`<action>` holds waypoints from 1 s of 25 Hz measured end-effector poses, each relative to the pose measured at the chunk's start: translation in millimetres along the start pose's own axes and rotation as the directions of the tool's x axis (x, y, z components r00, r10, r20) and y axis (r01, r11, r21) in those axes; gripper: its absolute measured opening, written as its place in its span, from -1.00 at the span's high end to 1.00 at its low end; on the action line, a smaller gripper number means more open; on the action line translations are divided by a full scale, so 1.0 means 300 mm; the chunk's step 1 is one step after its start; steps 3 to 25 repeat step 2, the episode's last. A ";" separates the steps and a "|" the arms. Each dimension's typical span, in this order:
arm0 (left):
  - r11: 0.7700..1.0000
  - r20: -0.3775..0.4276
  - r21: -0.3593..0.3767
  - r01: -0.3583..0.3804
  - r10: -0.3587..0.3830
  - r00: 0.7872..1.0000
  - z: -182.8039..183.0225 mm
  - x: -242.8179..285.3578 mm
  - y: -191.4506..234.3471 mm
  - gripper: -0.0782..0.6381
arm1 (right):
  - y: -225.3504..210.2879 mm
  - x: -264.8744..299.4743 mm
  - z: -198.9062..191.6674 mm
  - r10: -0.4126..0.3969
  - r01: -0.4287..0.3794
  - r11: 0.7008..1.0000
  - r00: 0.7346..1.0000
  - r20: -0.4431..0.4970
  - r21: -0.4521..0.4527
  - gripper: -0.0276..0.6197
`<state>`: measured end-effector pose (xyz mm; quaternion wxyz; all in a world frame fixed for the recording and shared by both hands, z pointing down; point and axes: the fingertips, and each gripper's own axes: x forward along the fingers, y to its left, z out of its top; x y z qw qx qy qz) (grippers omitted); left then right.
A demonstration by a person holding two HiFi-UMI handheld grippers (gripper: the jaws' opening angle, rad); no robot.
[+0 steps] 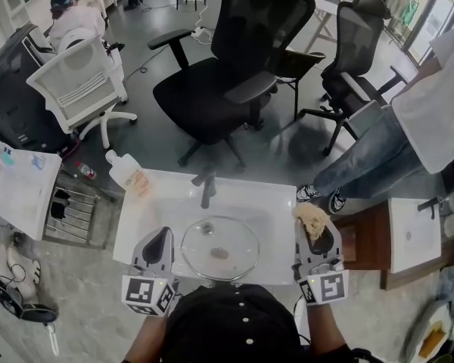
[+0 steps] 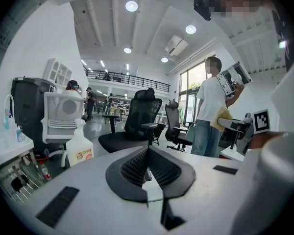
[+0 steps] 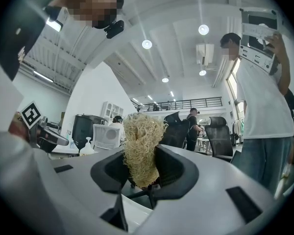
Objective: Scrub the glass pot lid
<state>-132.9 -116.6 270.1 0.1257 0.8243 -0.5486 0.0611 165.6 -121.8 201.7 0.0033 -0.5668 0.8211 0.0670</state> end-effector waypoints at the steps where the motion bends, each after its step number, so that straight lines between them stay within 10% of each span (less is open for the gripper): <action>1: 1.000 0.000 0.003 0.002 -0.002 1.000 -0.001 0.000 -0.001 0.71 | 0.003 0.000 0.001 -0.002 0.002 1.000 1.000 0.002 0.000 0.47; 25: 1.000 0.000 0.005 0.005 -0.005 1.000 -0.001 -0.001 -0.001 0.71 | 0.005 -0.001 0.003 -0.003 0.003 1.000 1.000 0.003 0.001 0.47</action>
